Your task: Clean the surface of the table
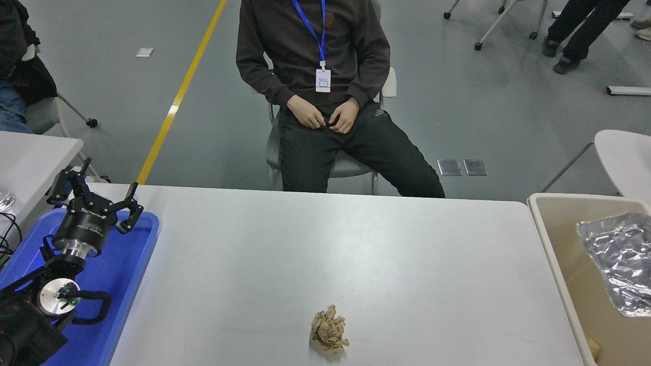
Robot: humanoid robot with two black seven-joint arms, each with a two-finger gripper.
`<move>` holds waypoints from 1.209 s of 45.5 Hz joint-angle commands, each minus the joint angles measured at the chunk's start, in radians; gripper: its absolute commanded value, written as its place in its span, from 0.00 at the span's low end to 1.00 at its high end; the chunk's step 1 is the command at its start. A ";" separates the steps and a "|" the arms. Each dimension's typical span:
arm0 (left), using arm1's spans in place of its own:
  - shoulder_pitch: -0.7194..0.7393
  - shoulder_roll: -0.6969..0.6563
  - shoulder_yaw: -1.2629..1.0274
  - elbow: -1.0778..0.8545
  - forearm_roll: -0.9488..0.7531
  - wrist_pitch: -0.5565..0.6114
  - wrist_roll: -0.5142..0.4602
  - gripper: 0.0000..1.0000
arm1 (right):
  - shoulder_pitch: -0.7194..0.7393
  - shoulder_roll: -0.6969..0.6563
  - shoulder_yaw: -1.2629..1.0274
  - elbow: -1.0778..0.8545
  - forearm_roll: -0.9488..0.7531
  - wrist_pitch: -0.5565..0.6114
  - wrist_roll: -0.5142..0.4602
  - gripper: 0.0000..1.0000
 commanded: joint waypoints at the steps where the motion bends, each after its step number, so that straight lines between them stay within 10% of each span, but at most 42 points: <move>1: 0.000 0.000 0.000 0.000 0.000 0.000 0.000 1.00 | -0.003 0.028 -0.025 -0.028 0.004 0.024 -0.078 0.00; 19: 0.000 0.000 0.000 -0.002 0.000 0.000 0.000 1.00 | -0.005 0.042 -0.059 -0.028 0.003 0.025 -0.108 0.01; 21: 0.000 0.000 0.000 0.000 0.000 0.000 0.000 1.00 | -0.003 0.042 -0.093 -0.029 0.003 0.025 -0.110 0.37; 27: 0.000 0.000 0.000 -0.002 0.000 0.000 0.000 1.00 | -0.003 0.041 -0.117 -0.031 0.003 0.025 -0.115 1.00; 55: 0.000 0.000 0.000 0.000 0.000 0.000 0.000 1.00 | -0.011 0.041 -0.110 -0.051 0.109 0.007 -0.111 1.00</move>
